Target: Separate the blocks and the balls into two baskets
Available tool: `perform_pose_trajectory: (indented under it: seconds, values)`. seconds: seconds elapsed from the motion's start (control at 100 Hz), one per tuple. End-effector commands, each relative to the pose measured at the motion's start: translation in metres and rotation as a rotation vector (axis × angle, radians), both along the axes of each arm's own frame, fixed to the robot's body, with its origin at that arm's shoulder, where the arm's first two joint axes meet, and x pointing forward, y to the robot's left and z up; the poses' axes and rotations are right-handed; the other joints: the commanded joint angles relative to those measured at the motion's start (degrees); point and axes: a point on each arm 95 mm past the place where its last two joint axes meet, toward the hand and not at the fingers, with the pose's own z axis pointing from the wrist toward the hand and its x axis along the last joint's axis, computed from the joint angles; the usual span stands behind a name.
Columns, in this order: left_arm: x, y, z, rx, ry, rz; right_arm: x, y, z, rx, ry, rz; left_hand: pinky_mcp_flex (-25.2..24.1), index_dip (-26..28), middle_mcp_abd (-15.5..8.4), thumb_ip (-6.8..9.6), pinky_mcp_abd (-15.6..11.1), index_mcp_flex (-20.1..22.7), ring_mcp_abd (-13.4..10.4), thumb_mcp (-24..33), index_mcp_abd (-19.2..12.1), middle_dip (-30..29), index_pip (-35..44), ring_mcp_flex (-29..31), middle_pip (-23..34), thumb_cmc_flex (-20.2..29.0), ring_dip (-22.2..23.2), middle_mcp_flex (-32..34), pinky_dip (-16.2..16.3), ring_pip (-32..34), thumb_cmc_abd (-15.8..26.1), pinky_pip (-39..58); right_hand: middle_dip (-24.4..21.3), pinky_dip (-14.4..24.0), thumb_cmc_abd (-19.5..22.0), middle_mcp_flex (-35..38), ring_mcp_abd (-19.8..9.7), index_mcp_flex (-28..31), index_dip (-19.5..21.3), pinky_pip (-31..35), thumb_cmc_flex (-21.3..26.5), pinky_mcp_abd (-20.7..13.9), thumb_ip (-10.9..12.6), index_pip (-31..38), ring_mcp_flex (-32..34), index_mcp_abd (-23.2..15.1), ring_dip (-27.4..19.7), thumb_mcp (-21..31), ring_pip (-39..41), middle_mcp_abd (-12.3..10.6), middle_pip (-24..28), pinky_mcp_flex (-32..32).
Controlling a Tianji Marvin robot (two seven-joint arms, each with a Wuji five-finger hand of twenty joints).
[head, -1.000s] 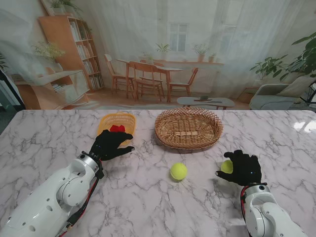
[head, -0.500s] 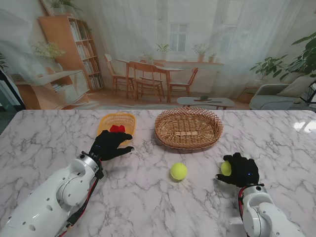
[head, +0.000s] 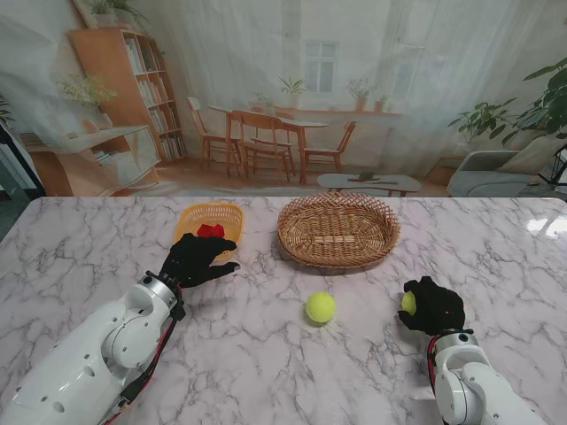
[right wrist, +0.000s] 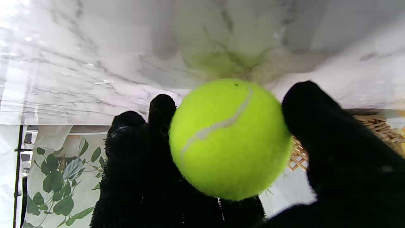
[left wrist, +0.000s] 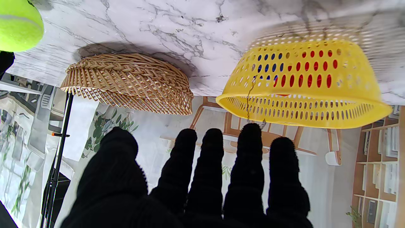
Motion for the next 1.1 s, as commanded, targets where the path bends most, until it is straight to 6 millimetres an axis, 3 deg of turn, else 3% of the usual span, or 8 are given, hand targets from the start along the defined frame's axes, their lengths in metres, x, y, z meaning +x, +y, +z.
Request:
perform_pose_trajectory:
  seconds: [0.0,0.52,0.8,1.09]
  values:
    - [0.000,-0.001,-0.003,0.006,0.014,0.000,0.000,0.000,0.002,0.006,-0.013,0.001,-1.0,-0.6,0.1,-0.63,1.3,-0.6,0.5,-1.2,-0.7,-0.4,-0.7,-1.1,-1.3,-0.6,0.2,-0.3,1.3,-0.5,2.6,-0.4,0.5,-0.1,0.0,0.9,-3.7,2.7,-0.1,2.0,7.5,-1.8,0.4,2.2,3.2,-0.1,1.0,6.9,4.7,0.5,1.8,2.0]
    - [0.001,0.002,-0.004,0.013,0.013,0.011,0.023,0.015,0.053,0.032,-0.087,0.108,-1.0,-0.5,0.1,-0.63,1.2,-0.1,0.4,-1.2,-0.7,-0.4,-0.5,-1.2,-1.3,-0.6,0.2,-0.2,1.3,-0.5,2.6,-0.5,0.3,-0.6,1.0,1.8,-3.2,3.6,-1.2,2.0,8.5,-0.9,-0.2,2.6,3.6,0.5,1.0,6.3,4.8,0.9,1.8,2.5]
    - [0.000,0.007,-0.003,0.021,0.004,0.023,0.047,0.041,0.082,0.086,-0.112,0.207,-1.0,-0.4,0.1,-0.65,1.3,0.0,0.4,-1.2,-0.7,-0.4,-0.4,-1.1,-1.3,-0.7,0.2,-0.1,1.3,-0.5,2.6,-0.5,0.2,-0.9,2.0,2.3,-2.9,4.1,-1.7,2.1,9.3,-0.4,-0.6,2.4,3.8,0.5,0.9,5.5,4.8,0.9,1.5,2.7]
    - [0.000,0.009,-0.003,0.027,0.000,0.029,0.085,0.076,0.107,0.121,-0.092,0.305,-1.0,-0.5,0.2,-0.65,1.3,0.0,0.5,-1.2,-0.7,-0.4,-0.5,-1.2,-1.4,-0.6,0.2,-0.1,1.3,-0.5,2.6,-0.5,0.2,-1.1,2.8,2.2,-2.7,4.0,-2.5,2.0,9.7,-0.1,-0.9,2.2,3.6,0.5,0.9,4.8,4.6,1.0,1.4,2.4]
